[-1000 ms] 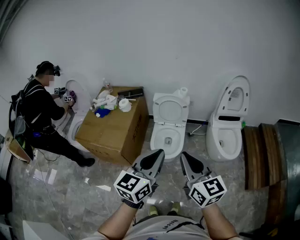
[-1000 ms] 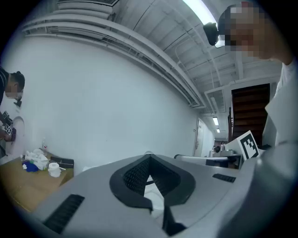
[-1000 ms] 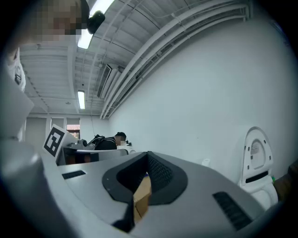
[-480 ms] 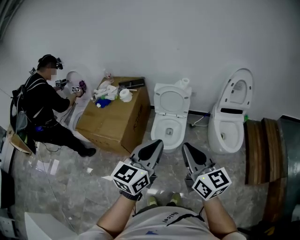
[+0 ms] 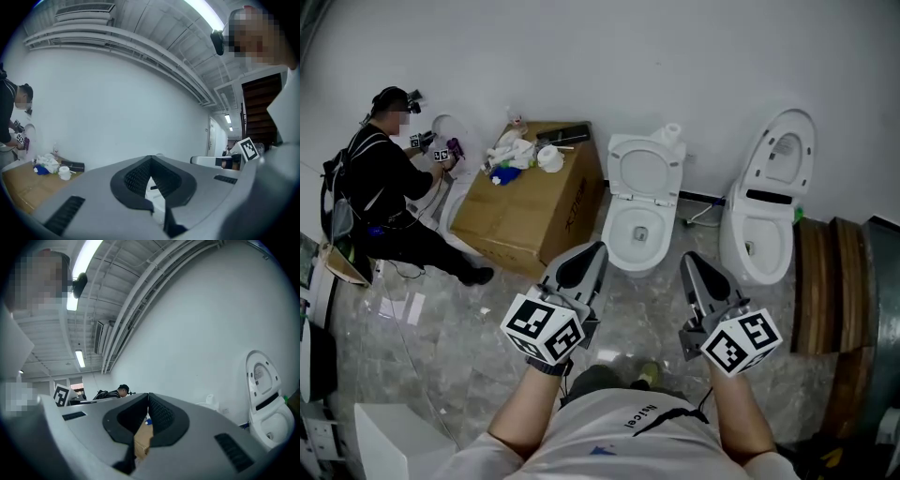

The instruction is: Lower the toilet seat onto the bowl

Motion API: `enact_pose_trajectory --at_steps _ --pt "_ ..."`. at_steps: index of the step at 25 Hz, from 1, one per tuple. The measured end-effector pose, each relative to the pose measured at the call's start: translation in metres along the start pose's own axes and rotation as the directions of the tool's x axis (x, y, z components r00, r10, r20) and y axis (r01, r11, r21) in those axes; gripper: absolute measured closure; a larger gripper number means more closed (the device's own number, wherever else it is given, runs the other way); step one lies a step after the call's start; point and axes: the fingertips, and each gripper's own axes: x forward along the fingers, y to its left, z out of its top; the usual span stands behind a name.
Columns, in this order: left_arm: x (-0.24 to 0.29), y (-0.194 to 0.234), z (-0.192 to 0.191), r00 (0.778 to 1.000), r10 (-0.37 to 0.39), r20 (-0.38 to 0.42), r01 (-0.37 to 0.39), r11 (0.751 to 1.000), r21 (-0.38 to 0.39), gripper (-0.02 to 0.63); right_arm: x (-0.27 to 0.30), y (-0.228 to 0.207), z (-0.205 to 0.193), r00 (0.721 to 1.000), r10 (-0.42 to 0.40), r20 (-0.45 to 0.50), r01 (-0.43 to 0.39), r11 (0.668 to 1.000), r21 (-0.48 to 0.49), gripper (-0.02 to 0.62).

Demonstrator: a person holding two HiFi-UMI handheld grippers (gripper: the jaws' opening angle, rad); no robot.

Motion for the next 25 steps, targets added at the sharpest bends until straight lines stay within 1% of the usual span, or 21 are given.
enact_pose_trajectory --at_steps 6,12,18,22,25 --pt "0.013 -0.006 -0.005 1.000 0.003 -0.009 -0.003 1.000 0.015 0.597 -0.002 -0.015 0.000 1.000 0.005 0.005 -0.005 1.000 0.024 0.578" --pt "0.035 0.007 -0.012 1.000 -0.022 -0.016 0.022 1.000 0.014 0.597 0.015 -0.031 -0.007 1.000 -0.018 -0.006 0.018 0.999 0.028 0.578" --pt "0.076 0.042 -0.022 0.997 -0.061 -0.043 0.062 0.998 0.018 0.597 0.063 -0.051 -0.019 0.998 -0.042 -0.037 0.042 0.999 0.021 0.578" --pt "0.109 0.080 -0.024 0.994 -0.092 -0.065 0.094 0.995 0.026 0.597 0.114 -0.066 -0.026 0.996 -0.063 -0.063 0.064 0.998 0.012 0.578" --pt "0.131 0.110 -0.024 0.991 -0.113 -0.076 0.116 0.993 0.028 0.597 0.153 -0.074 -0.030 0.994 -0.077 -0.076 0.076 0.997 -0.014 0.578"
